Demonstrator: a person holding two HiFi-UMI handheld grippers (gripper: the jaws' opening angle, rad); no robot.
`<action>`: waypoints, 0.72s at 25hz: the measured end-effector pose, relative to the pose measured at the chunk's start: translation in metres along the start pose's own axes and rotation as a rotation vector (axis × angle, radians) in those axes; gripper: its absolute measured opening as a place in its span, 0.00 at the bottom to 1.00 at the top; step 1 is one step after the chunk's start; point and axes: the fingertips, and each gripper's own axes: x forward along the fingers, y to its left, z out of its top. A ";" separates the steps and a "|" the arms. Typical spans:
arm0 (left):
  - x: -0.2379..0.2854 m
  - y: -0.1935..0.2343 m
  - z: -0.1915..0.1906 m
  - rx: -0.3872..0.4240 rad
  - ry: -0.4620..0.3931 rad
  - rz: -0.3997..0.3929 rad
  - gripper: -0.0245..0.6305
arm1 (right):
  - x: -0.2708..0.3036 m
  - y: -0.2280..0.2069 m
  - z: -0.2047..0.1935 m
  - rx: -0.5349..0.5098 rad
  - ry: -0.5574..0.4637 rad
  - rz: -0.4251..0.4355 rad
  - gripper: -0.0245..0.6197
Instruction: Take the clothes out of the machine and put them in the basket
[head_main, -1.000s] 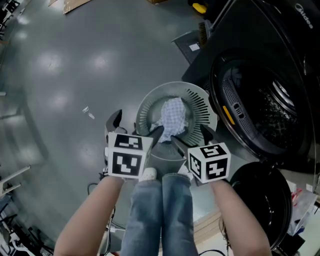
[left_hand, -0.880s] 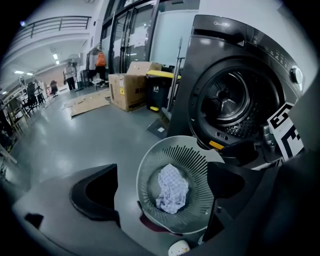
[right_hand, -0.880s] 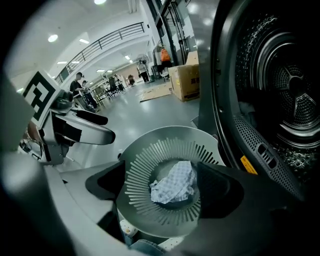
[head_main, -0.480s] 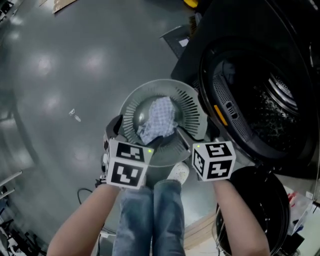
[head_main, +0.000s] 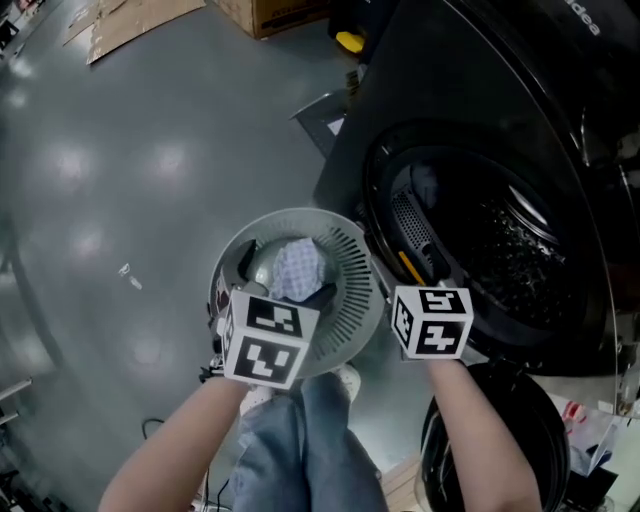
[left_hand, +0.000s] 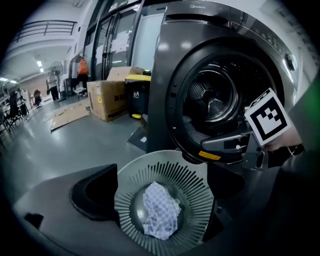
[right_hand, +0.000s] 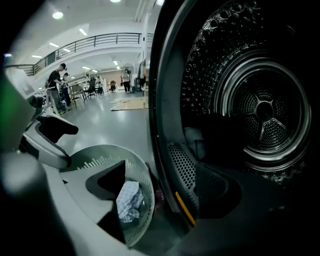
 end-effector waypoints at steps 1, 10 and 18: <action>0.004 0.002 0.005 0.009 -0.010 0.002 0.89 | 0.006 -0.007 0.005 -0.006 -0.013 -0.019 0.71; 0.044 0.024 0.010 -0.041 -0.017 0.057 0.89 | 0.052 -0.095 0.039 -0.088 -0.095 -0.247 0.71; 0.087 0.012 0.027 -0.091 -0.023 0.107 0.89 | 0.084 -0.127 0.044 -0.135 -0.085 -0.230 0.72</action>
